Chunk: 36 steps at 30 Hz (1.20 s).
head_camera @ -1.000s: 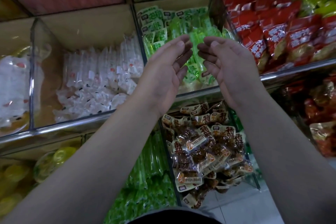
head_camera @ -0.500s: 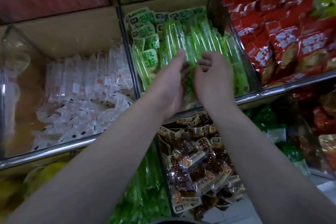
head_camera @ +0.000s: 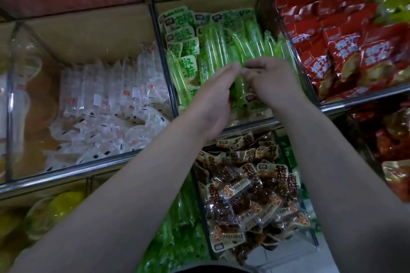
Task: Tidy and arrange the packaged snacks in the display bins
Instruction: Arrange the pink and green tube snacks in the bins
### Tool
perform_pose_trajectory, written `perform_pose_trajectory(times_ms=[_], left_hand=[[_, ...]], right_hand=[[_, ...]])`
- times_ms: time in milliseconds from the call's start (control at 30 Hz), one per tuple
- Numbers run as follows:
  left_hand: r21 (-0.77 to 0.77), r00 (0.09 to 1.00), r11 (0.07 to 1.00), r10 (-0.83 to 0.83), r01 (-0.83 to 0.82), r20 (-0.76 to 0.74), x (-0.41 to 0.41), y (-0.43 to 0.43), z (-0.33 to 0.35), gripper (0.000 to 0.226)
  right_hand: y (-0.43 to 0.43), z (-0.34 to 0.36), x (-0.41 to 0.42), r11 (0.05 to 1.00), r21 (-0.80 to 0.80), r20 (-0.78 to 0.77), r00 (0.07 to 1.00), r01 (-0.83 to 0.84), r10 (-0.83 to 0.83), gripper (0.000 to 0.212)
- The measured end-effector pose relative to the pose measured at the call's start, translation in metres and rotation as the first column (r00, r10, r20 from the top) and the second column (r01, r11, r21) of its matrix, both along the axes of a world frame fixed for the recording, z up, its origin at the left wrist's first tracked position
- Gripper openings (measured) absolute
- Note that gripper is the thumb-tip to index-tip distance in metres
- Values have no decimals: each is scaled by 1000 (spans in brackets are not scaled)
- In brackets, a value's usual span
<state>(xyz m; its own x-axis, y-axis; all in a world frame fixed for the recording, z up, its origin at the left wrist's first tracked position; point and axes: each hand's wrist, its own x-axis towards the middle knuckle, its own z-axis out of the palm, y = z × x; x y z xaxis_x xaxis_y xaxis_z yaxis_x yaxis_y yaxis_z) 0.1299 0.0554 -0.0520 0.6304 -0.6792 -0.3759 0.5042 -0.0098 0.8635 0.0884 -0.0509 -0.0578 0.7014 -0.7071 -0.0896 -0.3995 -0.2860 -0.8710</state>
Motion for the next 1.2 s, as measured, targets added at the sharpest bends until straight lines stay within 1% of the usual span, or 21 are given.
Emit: perform_pose_trajectory(times_ms=[67, 167, 233, 267, 300, 367, 433, 467, 533, 600, 667, 733, 800, 900, 1033, 1200], left_hand=[[-53, 999, 998, 21, -24, -50, 4, 5, 2, 31], [-125, 993, 991, 34, -49, -115, 9, 13, 2, 33], [-141, 994, 989, 34, -49, -107, 9, 16, 4, 25], [-144, 995, 988, 44, -57, -93, 7, 18, 7, 26], [-145, 995, 987, 60, -71, -79, 6, 19, 8, 33], [-159, 996, 983, 87, -91, -33, 5, 23, 12, 38], [-174, 991, 976, 131, -127, 11, 5, 29, 16, 29], [-181, 988, 972, 157, -152, 14, 3, 32, 20, 25], [-194, 980, 962, 197, -191, 7, -2, 40, 24, 24], [-197, 977, 958, 213, -207, 14, -6, 49, 27, 29], [-200, 975, 956, 223, -215, 17, -10, 59, 28, 28], [-205, 969, 949, 246, -240, 2, -14, 71, 29, 21], [-205, 965, 944, 263, -258, -3, -18, 82, 29, 16], [-186, 964, 949, 264, -254, 31, -24, 98, 30, 13], [-158, 966, 958, 252, -241, 59, -30, 118, 28, 7], [-103, 967, 965, 249, -242, 58, -38, 146, 16, 15]], right_hand=[[2, 4, -1, 999, 37, 12, 1000, 1, -1, 36], [8, 8, -1, 998, 56, 29, 999, -19, 17, 34], [14, 10, -2, 996, 71, 78, 996, -51, 45, 27], [16, 12, -3, 996, 69, 101, 994, -60, 53, 18], [18, 15, -4, 996, 60, 121, 991, -62, 54, 12], [23, 22, -8, 996, 56, 159, 986, -69, 59, 17], [29, 32, -13, 994, 74, 214, 975, -85, 68, 24], [33, 37, -16, 990, 89, 245, 966, -112, 88, 23], [43, 46, -21, 977, 136, 284, 951, -165, 121, 10], [53, 50, -26, 964, 186, 309, 943, -191, 127, 5], [64, 53, -29, 957, 212, 316, 941, -199, 125, 11], [75, 53, -33, 948, 234, 327, 936, -215, 131, 15], [85, 52, -36, 941, 252, 323, 936, -224, 137, 12], [101, 50, -41, 942, 250, 285, 946, -225, 151, 4], [121, 44, -46, 932, 283, 266, 952, -226, 150, 4], [147, 31, -51, 926, 300, 230, 960, -228, 161, 5]])
